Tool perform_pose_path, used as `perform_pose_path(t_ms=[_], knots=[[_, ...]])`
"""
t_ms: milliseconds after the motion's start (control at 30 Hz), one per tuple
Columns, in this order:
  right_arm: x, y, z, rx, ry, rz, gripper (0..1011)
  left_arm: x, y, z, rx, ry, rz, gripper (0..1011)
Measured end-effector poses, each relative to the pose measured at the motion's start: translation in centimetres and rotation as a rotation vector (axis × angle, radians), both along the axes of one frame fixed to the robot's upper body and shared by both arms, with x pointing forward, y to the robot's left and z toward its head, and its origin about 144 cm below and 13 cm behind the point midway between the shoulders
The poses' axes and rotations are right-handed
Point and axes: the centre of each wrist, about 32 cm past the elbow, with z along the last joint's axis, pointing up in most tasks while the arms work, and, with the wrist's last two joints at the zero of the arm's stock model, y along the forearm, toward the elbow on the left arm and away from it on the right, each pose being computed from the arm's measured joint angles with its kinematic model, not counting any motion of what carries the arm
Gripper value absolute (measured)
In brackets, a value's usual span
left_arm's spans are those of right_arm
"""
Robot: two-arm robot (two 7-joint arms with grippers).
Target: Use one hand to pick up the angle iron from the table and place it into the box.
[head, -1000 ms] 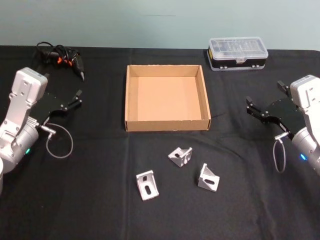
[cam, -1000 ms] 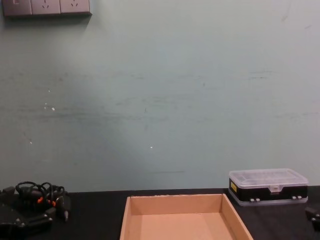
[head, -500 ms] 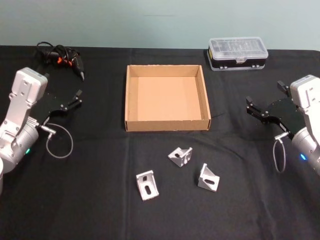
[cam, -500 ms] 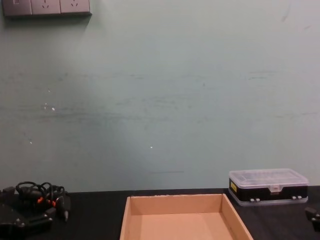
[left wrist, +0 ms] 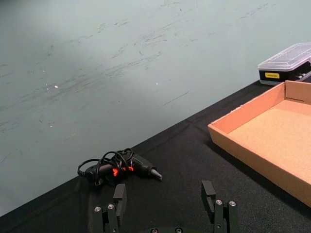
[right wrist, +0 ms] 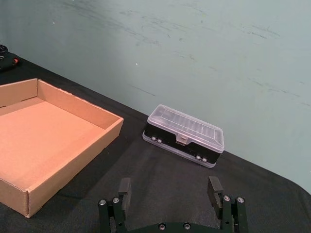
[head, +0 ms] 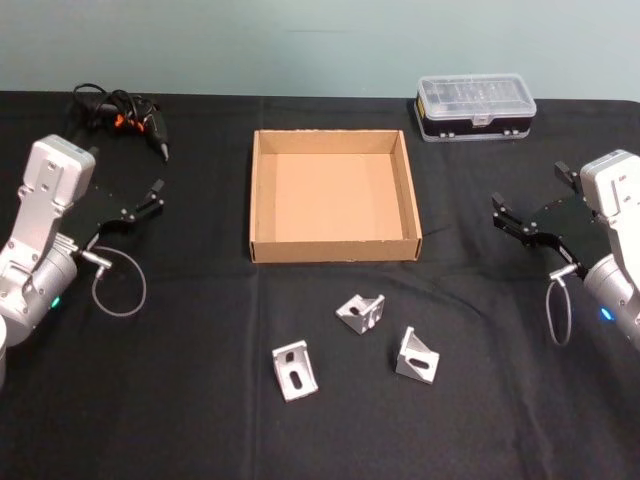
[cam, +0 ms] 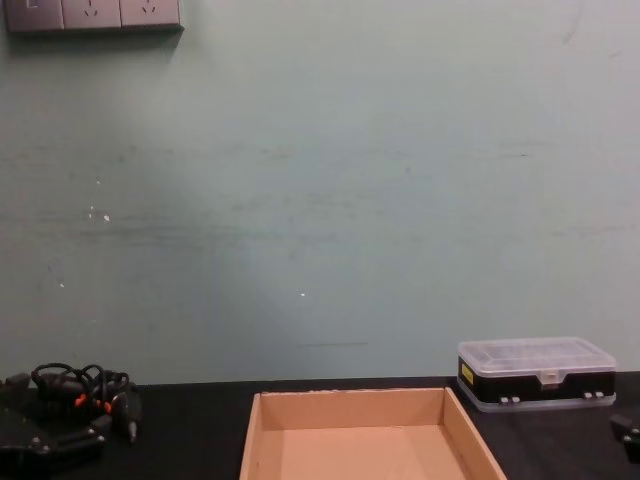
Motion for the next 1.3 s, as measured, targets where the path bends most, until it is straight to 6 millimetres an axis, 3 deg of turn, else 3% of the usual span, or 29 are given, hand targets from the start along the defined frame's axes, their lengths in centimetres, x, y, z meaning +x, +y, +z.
perform_pose_path(t_ms=[900, 1300], knots=[[-0.3, 0.1, 0.2, 0.010, -0.003, 0.019, 1004, 0.0, 0.0, 0.0, 0.000, 0.000, 0.000, 1011], [-2.1, 0.3, 3.0, 0.030, -0.031, 0.127, 1004, 0.0, 0.0, 0.0, 0.000, 0.000, 0.000, 1011]])
